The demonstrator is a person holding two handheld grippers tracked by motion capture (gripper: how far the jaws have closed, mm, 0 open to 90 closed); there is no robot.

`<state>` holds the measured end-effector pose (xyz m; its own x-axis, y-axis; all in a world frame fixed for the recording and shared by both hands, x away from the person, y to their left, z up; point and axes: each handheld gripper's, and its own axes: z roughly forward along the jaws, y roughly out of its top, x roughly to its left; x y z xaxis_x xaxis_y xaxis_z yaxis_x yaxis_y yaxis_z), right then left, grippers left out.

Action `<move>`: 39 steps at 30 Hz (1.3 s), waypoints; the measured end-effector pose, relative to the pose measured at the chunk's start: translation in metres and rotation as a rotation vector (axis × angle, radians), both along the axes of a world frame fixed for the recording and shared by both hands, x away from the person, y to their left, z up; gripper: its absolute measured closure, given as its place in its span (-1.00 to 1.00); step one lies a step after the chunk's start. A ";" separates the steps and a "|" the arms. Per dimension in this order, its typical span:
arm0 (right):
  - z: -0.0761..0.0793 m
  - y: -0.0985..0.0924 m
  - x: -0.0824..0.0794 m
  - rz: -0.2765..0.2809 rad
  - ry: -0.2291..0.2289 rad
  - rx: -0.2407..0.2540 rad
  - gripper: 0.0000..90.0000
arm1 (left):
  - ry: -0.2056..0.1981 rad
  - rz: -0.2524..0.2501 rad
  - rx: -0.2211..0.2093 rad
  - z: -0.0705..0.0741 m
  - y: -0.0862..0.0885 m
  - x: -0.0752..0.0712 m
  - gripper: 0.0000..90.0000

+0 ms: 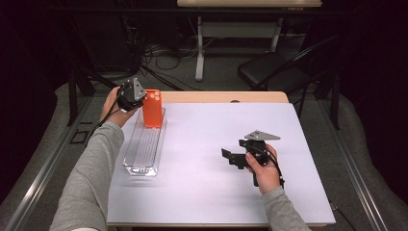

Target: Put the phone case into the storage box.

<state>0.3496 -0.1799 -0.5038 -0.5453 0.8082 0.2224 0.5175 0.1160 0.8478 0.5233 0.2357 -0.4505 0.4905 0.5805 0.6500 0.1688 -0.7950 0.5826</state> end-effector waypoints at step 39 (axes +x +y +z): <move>0.001 0.003 -0.001 0.004 -0.012 -0.006 -0.64 | 0.256 0.094 -0.491 0.027 0.010 -0.021 -0.42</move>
<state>0.3482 -0.1773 -0.5023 -0.5516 0.8070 0.2111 0.5067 0.1231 0.8533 0.5025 0.2462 -0.4234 0.5287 0.8338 0.1591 0.4105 -0.4152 0.8118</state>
